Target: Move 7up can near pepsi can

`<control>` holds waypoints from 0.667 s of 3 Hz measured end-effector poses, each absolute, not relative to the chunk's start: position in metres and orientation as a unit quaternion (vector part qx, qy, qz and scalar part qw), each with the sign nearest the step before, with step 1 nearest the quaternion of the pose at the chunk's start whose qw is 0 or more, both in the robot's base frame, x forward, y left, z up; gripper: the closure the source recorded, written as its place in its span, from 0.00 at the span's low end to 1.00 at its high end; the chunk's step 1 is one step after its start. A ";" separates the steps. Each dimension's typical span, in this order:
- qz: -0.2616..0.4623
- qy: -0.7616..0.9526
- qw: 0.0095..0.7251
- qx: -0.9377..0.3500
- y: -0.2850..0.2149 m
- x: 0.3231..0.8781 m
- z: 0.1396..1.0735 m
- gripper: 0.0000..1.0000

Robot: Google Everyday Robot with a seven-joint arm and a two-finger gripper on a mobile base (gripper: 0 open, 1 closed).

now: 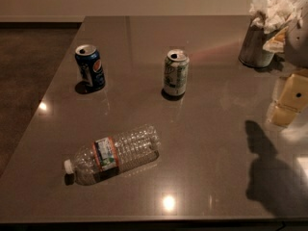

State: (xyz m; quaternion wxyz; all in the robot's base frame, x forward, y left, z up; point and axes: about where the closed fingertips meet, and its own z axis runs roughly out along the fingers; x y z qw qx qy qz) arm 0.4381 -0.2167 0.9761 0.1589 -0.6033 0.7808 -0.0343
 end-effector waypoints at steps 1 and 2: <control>-0.034 0.781 0.159 -0.603 -0.217 0.438 0.976 0.00; -0.037 0.800 0.187 -0.569 -0.220 0.460 0.978 0.00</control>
Offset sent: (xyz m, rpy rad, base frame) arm 0.0659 -0.0144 0.0028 0.1269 -0.1089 -0.2260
